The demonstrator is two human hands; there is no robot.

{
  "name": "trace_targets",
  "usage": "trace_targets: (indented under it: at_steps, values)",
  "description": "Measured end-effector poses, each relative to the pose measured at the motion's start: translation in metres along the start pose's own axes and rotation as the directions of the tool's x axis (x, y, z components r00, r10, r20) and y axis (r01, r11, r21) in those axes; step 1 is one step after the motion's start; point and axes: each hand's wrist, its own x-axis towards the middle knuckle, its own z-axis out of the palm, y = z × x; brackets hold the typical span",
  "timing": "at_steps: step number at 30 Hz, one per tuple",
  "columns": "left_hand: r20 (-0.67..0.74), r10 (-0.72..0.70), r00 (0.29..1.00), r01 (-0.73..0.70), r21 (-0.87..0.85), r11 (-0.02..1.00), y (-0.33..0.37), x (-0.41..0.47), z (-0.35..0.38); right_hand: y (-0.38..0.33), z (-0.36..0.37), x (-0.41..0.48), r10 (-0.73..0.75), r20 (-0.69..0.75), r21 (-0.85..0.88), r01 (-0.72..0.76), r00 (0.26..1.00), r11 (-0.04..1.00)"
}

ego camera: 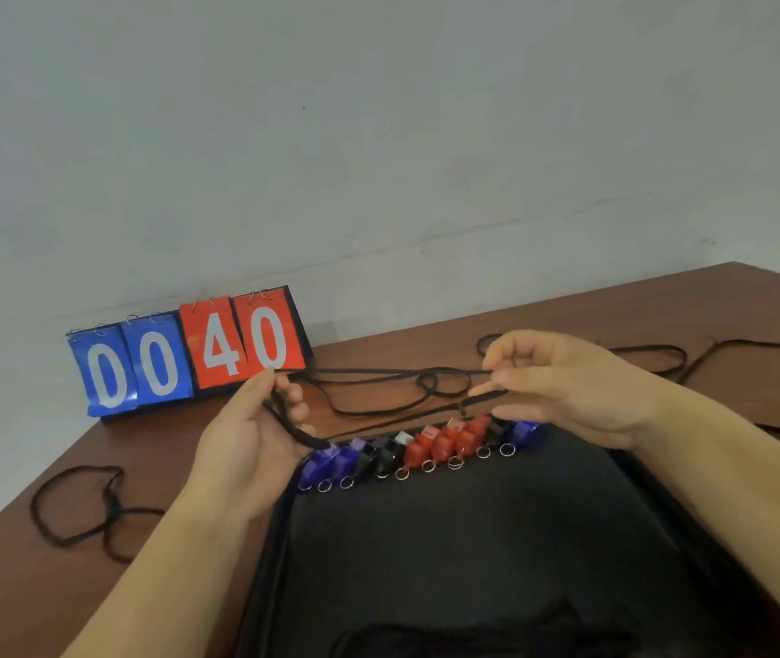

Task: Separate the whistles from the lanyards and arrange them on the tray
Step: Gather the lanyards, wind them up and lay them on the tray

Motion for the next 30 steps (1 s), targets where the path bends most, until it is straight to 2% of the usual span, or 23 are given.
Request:
trace_targets:
  at_steps: [5,7,11,14,20,25,30]
  values:
    - [0.0,-0.004,1.0,0.004,-0.037,0.999,0.001,-0.009,0.006,-0.003,0.008,-0.006,0.0,-0.054,0.261,0.014,0.999,0.965]
    - [-0.008,-0.006,1.0,0.006,-0.051,0.999,0.001,-0.01,0.007,-0.004,0.01,-0.009,0.023,-0.059,0.299,-0.005,0.998,0.954]
    - [-0.011,-0.018,1.0,0.017,-0.102,0.995,0.0,-0.007,0.006,-0.001,0.013,-0.015,0.061,-0.027,0.135,-0.057,0.998,0.989]
    - [-0.081,-0.014,0.997,0.003,-0.131,0.991,0.001,-0.004,0.001,0.001,0.013,-0.016,0.046,-0.038,0.014,-0.046,0.998,0.999]
    - [-0.252,-0.04,0.967,-0.014,-0.208,0.978,0.009,0.008,-0.014,0.002,0.012,-0.017,0.021,-0.119,-0.01,-0.023,0.993,1.0]
    - [-0.292,-0.05,0.955,0.036,-0.055,0.998,0.018,0.011,-0.026,0.002,0.01,-0.013,0.015,-0.197,0.009,-0.014,0.98,1.0]
    - [-0.218,-0.067,0.974,0.104,0.164,0.981,0.026,0.007,-0.031,0.005,0.004,-0.01,-0.013,-0.276,0.083,0.037,0.961,0.996]
